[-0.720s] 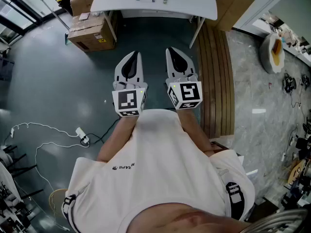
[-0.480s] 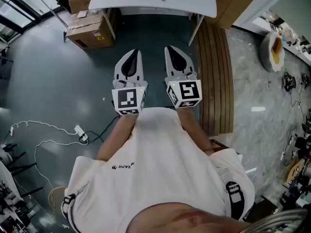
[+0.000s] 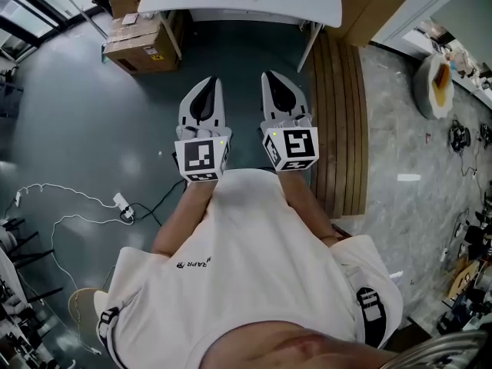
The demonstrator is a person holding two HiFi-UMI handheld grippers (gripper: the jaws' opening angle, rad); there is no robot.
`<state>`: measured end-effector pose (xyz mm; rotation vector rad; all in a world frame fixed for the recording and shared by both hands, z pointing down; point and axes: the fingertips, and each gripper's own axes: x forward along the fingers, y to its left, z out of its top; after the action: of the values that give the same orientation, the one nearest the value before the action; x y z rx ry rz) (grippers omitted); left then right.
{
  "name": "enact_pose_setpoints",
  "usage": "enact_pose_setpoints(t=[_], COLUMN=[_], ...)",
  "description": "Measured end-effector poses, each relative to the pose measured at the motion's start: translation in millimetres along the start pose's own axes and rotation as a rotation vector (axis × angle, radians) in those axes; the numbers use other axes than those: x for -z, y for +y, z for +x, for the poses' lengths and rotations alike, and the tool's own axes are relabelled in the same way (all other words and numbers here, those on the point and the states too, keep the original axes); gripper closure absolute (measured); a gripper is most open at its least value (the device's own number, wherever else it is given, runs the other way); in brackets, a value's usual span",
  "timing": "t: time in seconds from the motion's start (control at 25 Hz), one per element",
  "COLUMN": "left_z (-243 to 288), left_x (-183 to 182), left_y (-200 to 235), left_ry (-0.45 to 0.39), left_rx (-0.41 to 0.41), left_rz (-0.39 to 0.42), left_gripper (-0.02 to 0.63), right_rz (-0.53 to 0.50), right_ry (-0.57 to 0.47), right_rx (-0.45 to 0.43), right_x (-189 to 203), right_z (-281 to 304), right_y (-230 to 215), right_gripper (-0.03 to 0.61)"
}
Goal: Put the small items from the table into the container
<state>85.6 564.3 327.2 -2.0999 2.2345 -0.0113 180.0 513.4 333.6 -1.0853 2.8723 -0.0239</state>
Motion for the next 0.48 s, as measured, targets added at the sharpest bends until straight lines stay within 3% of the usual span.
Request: enact_pose_setpoints(t=[0.48], left_z=[6], left_x=[8], left_y=[-42], left_ry=[0.024], left_rx=[-0.028], left_rz=[0.036], left_gripper=[0.609], right_rz=[0.037], right_ry=[-0.009], right_rx=[-0.01], right_x=[10], right_z=[-18], right_y=[-40], right_gripper=[0.572])
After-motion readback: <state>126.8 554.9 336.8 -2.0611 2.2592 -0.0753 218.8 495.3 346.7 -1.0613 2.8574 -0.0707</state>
